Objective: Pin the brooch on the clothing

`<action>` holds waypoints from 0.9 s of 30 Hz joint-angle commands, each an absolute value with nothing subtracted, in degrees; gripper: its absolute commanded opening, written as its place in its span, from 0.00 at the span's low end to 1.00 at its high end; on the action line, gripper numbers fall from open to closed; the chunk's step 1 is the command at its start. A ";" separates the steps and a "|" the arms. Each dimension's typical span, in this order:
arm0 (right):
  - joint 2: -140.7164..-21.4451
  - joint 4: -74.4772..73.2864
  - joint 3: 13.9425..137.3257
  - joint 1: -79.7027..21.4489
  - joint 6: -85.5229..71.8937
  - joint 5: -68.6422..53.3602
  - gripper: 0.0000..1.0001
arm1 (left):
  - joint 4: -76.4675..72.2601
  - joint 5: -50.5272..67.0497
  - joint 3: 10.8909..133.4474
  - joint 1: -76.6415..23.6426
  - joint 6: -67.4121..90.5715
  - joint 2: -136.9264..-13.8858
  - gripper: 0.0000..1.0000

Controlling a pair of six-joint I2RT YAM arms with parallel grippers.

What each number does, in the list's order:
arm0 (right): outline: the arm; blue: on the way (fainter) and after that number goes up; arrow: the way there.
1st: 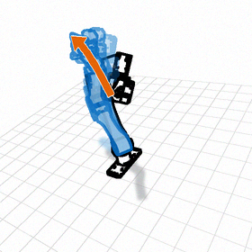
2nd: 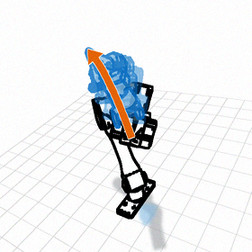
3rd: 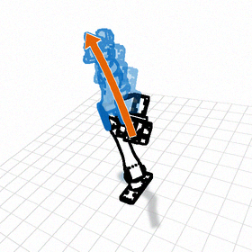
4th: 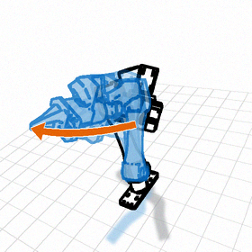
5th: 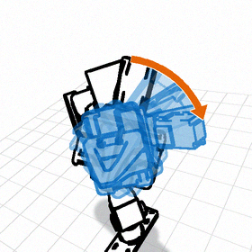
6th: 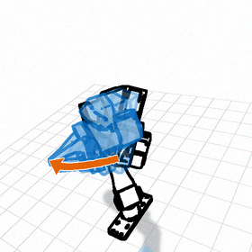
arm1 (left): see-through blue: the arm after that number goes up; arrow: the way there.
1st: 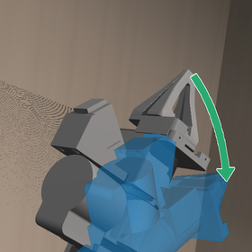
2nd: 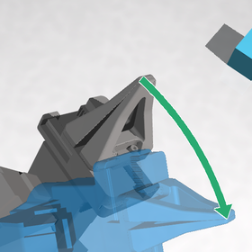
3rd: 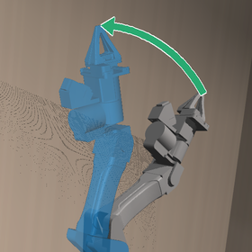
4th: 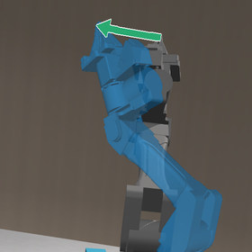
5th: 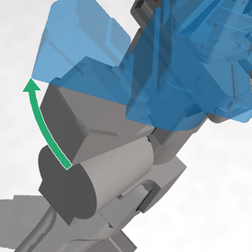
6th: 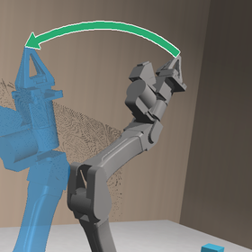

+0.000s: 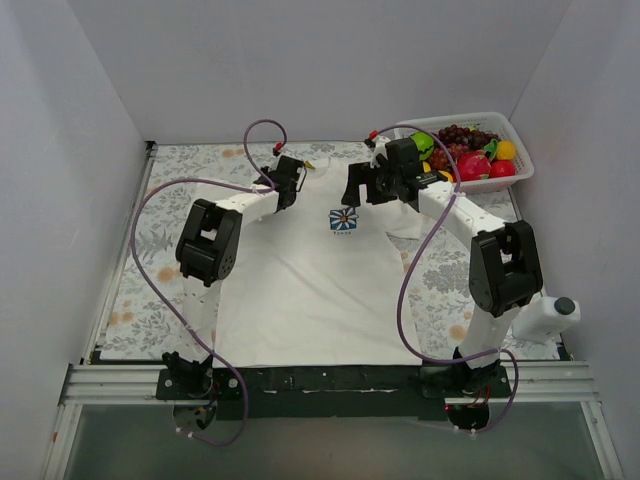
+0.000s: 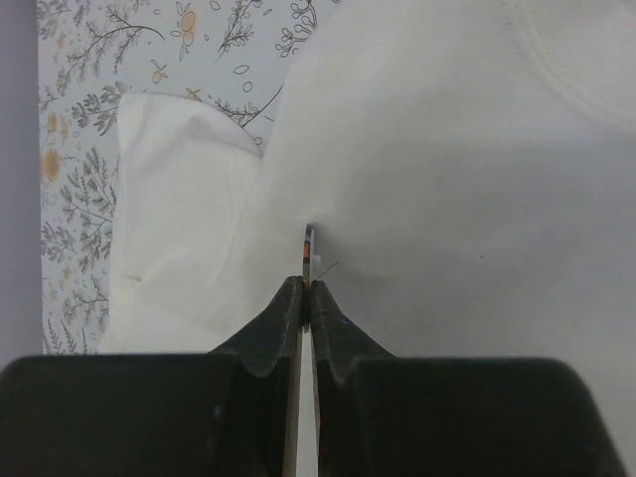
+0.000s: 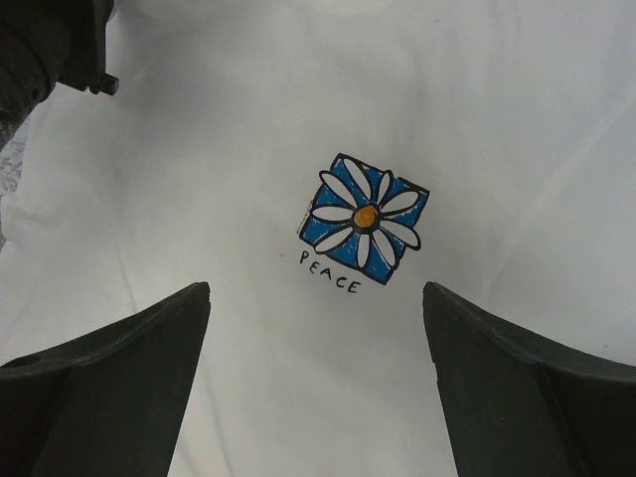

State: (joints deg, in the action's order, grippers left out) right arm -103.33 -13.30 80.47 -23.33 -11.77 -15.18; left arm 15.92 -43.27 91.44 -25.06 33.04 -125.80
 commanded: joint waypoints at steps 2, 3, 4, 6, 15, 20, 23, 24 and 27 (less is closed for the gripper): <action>-103.01 -12.66 82.53 -23.29 -10.99 -15.65 0.95 | 18.10 -49.57 95.27 -25.31 30.85 -129.02 0.00; -102.92 -12.66 82.44 -23.29 -10.90 -15.64 0.95 | 18.37 -49.57 95.36 -25.31 30.85 -129.28 0.00; -102.75 -12.48 82.27 -23.29 -10.90 -15.56 0.95 | 18.46 -49.74 95.36 -25.31 30.85 -129.64 0.00; -102.66 -12.31 82.18 -23.29 -10.90 -15.38 0.95 | 18.72 -50.27 95.10 -25.40 30.94 -129.90 0.00; -103.01 -12.48 82.09 -23.29 -10.90 -15.82 0.94 | 18.90 -50.45 95.18 -27.16 31.38 -130.08 0.00; -102.74 -12.48 82.00 -23.29 -10.99 -15.64 0.94 | 20.12 -51.06 95.97 -28.12 31.46 -129.37 0.00; -102.83 -12.48 81.83 -23.29 -10.99 -15.82 0.94 | 21.70 -51.50 96.15 -28.56 32.08 -130.25 0.00; -102.83 -12.48 81.83 -23.29 -10.90 -15.91 0.94 | 22.06 -51.85 96.07 -28.65 32.43 -130.60 0.00; -102.66 -12.57 81.65 -23.29 -10.90 -15.73 0.94 | 24.69 -53.17 97.47 -28.83 33.65 -133.32 0.00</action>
